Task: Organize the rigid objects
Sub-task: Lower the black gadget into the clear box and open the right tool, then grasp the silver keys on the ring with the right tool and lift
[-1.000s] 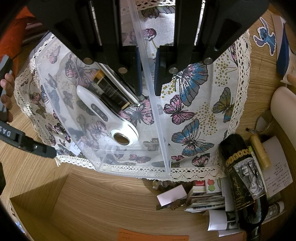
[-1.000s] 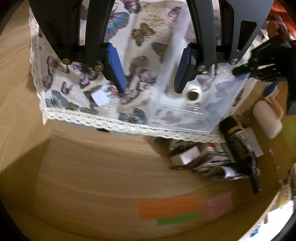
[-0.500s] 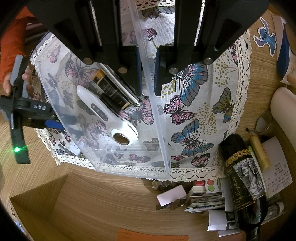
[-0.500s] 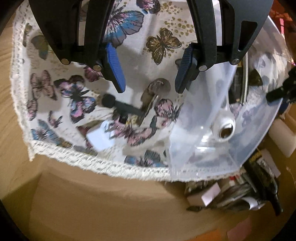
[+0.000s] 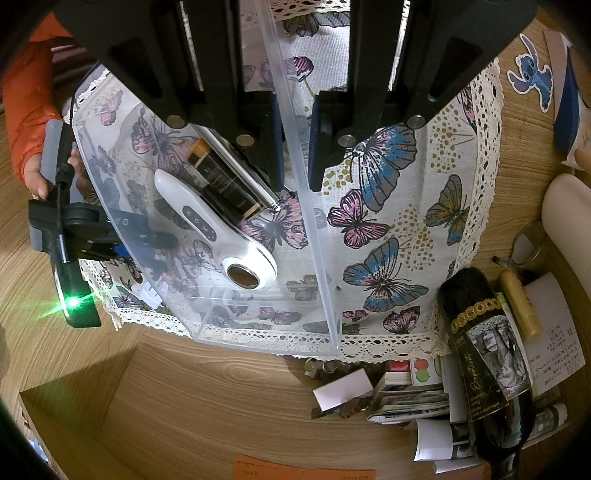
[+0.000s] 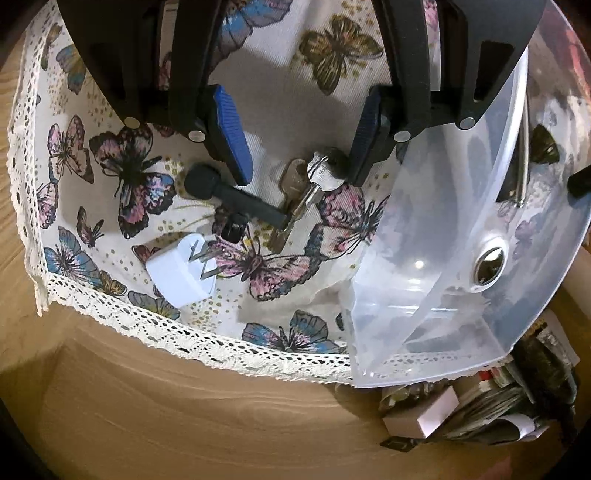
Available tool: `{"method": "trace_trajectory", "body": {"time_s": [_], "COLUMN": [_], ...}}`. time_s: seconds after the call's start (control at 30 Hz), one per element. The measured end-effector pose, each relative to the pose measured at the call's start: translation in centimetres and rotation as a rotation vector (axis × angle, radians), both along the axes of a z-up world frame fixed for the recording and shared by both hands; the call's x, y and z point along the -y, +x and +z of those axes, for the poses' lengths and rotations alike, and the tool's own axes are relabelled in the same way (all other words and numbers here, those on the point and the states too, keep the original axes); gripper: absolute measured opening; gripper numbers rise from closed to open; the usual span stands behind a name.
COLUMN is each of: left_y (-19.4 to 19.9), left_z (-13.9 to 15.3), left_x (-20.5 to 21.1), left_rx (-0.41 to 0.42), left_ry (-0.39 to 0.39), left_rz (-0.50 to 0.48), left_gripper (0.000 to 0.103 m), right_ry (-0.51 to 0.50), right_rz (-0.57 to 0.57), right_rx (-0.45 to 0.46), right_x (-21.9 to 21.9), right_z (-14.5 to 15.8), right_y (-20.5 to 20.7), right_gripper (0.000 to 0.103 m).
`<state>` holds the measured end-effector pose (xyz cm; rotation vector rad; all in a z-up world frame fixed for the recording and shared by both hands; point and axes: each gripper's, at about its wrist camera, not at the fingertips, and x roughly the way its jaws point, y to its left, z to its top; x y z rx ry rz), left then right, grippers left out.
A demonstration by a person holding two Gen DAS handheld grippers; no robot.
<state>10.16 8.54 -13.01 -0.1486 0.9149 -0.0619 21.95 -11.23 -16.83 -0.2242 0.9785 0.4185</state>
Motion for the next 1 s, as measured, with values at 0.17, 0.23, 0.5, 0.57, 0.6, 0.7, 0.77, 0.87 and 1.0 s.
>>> {"method": "trace_trajectory", "body": {"time_s": [0.17, 0.23, 0.5, 0.57, 0.6, 0.7, 0.77, 0.87, 1.0], "left_y": [0.0, 0.0, 0.0, 0.0, 0.0, 0.0, 0.0, 0.0, 0.0], "left_z": [0.0, 0.0, 0.0, 0.0, 0.0, 0.0, 0.0, 0.0, 0.0], "left_x": [0.0, 0.0, 0.0, -0.1, 0.0, 0.0, 0.0, 0.0, 0.1], "left_rx": [0.001, 0.001, 0.001, 0.001, 0.000, -0.001, -0.001, -0.002, -0.001], "left_ry": [-0.001, -0.001, -0.003, -0.002, -0.002, -0.005, -0.004, -0.005, -0.005], "left_rz": [-0.001, -0.001, -0.001, -0.001, -0.001, -0.002, -0.002, -0.002, -0.002], "left_gripper": [0.012, 0.012, 0.012, 0.012, 0.012, 0.012, 0.012, 0.012, 0.012], "right_ry": [-0.019, -0.012, -0.010, -0.012, -0.020, -0.038, -0.024, -0.025, -0.037], "right_rz": [0.004, 0.001, 0.025, 0.030, 0.030, 0.015, 0.000, -0.019, -0.017], "right_rx": [0.018, 0.010, -0.028, -0.027, -0.016, -0.015, -0.028, -0.011, 0.019], "right_x": [-0.3, 0.2, 2.8, 2.7, 2.6, 2.1, 1.9, 1.9, 1.4], "right_z": [0.0, 0.0, 0.6, 0.8, 0.9, 0.7, 0.5, 0.5, 0.3], "right_y": [0.0, 0.0, -1.5, -1.5, -1.5, -0.9, -0.1, 0.8, 1.3], "right_gripper": [0.030, 0.023, 0.020, 0.028, 0.033, 0.035, 0.035, 0.035, 0.024]}}
